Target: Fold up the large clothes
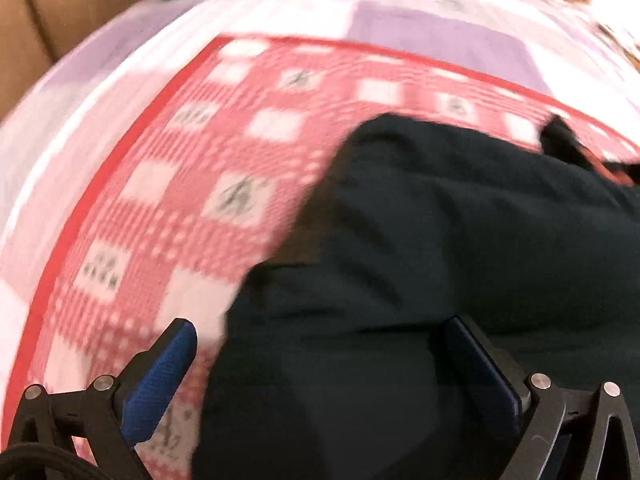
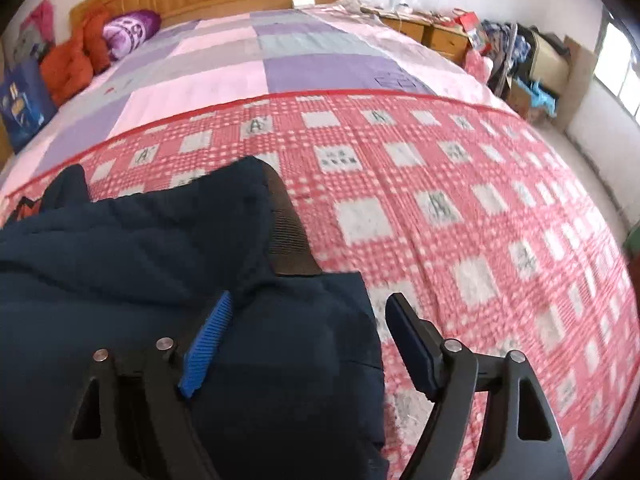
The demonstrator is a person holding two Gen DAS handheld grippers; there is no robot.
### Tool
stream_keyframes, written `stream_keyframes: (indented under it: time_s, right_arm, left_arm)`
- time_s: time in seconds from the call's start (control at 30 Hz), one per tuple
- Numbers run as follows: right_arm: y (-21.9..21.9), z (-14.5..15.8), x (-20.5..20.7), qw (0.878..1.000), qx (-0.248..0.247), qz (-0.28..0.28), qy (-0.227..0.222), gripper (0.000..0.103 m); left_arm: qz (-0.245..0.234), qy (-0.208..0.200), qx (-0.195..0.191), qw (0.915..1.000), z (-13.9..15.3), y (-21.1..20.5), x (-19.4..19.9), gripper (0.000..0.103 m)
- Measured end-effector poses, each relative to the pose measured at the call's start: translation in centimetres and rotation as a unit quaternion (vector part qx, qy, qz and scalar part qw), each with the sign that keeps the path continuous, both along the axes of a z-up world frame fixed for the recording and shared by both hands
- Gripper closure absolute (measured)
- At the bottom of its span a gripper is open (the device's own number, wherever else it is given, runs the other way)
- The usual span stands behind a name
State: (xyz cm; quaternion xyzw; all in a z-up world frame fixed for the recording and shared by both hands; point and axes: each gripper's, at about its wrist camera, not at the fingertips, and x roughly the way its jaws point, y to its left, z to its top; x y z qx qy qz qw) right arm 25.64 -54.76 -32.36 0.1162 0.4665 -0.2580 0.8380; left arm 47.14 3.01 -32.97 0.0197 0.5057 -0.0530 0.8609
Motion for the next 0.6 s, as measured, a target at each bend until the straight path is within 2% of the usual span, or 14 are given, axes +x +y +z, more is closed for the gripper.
stream_keyframes:
  time_s: [0.07,0.13,0.23,0.3,0.4,0.47,0.53,0.6]
  right_arm:
    - [0.7,-0.3,0.3,1.0,-0.022,0.006,0.008,0.023]
    - [1.0,-0.4,0.6,0.999,-0.033,0.01,0.018,0.022]
    - [0.1,-0.2,0.1,1.0,-0.014,0.011,0.018,0.022]
    - [0.0,0.5,-0.8,1.0,-0.018,0.006,0.019,0.022]
    - [-0.5,2.4,-3.1,1.0,-0.016,-0.023,0.014,0.022]
    - [0.0,4.7,-5.4,0.998,-0.034,-0.043,0.008,0.023]
    - [2.1,7.7,-7.9,0.997,-0.074,-0.036,0.002,0.023]
    - [4.6,10.1,-10.3,0.997,-0.08,-0.017,-0.013,0.023]
  left_arm:
    - [-0.004,-0.001,0.012,0.9999,-0.1,-0.1,-0.1,0.0]
    - [-0.016,-0.013,0.043,0.9989,0.2,-0.9,-0.7,0.0]
    - [-0.014,-0.01,0.045,0.9988,0.7,-0.6,-1.3,0.0]
    - [-0.016,-0.013,0.049,0.9986,1.4,0.2,-2.0,0.0]
    - [-0.022,-0.017,0.058,0.9979,2.3,2.0,-3.2,0.0]
    - [-0.027,-0.02,0.07,0.997,3.1,2.8,-4.3,0.001]
    - [-0.035,-0.023,0.083,0.9956,4.3,3.5,-5.8,0.002]
    - [-0.045,-0.016,0.076,0.996,5.2,3.9,-7.7,0.002]
